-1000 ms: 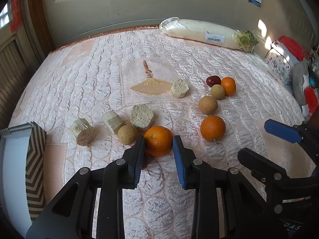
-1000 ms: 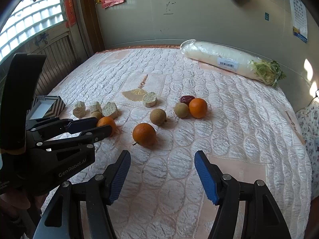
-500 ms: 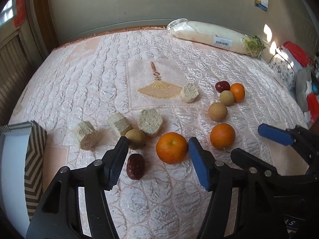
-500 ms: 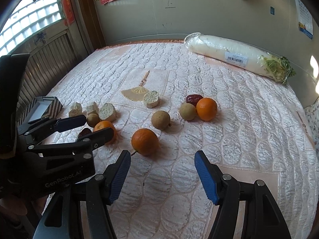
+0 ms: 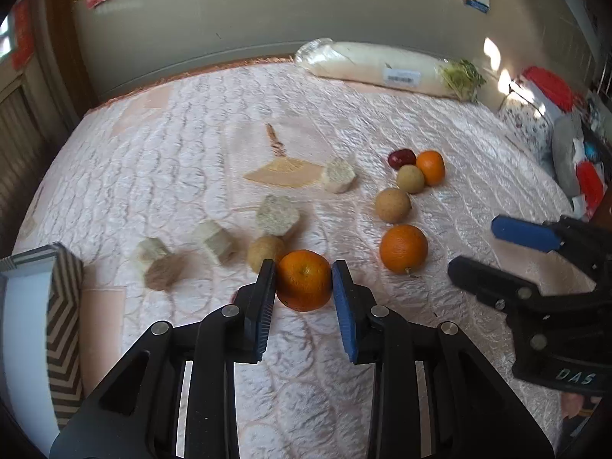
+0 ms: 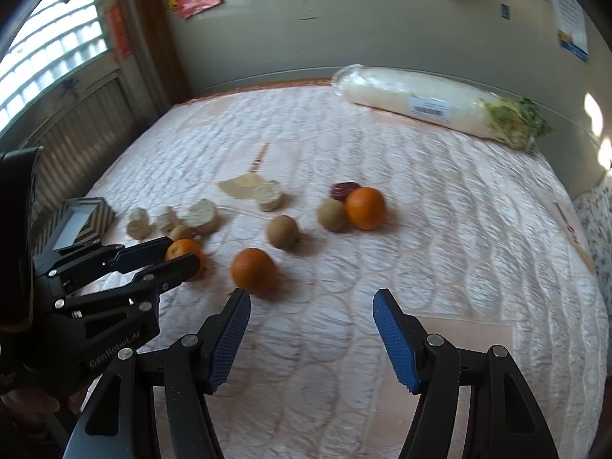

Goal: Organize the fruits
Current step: 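Grasp an orange with the left tool while the right tool grasps another orange, then carry both oranges into the white tray and open both tools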

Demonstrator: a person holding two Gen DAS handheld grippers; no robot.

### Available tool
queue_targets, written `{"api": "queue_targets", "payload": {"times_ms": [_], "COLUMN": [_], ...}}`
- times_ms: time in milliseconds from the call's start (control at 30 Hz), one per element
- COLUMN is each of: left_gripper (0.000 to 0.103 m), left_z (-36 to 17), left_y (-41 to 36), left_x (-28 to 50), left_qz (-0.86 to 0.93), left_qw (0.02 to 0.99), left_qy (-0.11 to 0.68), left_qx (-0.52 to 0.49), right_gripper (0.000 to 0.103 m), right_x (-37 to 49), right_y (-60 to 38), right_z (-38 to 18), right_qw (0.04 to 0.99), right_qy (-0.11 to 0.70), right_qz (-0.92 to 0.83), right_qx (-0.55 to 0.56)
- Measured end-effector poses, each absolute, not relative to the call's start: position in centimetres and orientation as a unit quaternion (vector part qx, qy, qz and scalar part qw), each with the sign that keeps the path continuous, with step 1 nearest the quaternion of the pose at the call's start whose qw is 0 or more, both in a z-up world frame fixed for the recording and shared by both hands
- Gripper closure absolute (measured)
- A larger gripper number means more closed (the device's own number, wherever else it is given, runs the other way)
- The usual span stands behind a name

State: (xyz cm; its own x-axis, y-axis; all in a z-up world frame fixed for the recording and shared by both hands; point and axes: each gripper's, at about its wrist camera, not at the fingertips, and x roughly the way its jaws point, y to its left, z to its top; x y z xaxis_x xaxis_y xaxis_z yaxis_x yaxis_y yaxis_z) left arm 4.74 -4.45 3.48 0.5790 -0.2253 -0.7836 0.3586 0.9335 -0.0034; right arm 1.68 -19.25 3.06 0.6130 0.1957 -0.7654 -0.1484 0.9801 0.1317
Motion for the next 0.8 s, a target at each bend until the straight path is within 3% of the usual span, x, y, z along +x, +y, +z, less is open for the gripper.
{"api": "queue_targets", "payload": {"times_ms": [333, 367, 400, 433, 800], "left_gripper": [0.074, 0.074, 0.074, 0.074, 0.074], "left_z": [6.7, 6.8, 6.9, 7.0, 8.4], "left_y": [-1.4, -1.1, -0.8, -0.5, 3.3], "left_x": [2.7, 2.5, 2.4, 2.2, 0.2], "left_qz": [-0.141, -0.14, -0.14, -0.138, -0.118], "left_qw": [0.9, 0.9, 0.9, 0.9, 0.905], "left_qy": [0.409, 0.41, 0.411, 0.412, 0.408], "left_qx": [0.047, 0.043, 0.04, 0.037, 0.014], "right_gripper": [0.038, 0.044, 0.065, 0.072, 0.073], "right_x": [3.7, 4.0, 4.2, 4.4, 2.2], "right_y": [-16.3, -16.1, -15.9, -15.7, -14.0], "right_z": [1.8, 1.5, 1.2, 1.0, 3.7], "right_qw": [0.89, 0.888, 0.887, 0.884, 0.897], "right_qy": [0.439, 0.445, 0.447, 0.451, 0.417], "right_qz": [0.122, 0.118, 0.117, 0.123, 0.149], "right_qx": [0.016, 0.013, 0.011, 0.01, 0.016]}}
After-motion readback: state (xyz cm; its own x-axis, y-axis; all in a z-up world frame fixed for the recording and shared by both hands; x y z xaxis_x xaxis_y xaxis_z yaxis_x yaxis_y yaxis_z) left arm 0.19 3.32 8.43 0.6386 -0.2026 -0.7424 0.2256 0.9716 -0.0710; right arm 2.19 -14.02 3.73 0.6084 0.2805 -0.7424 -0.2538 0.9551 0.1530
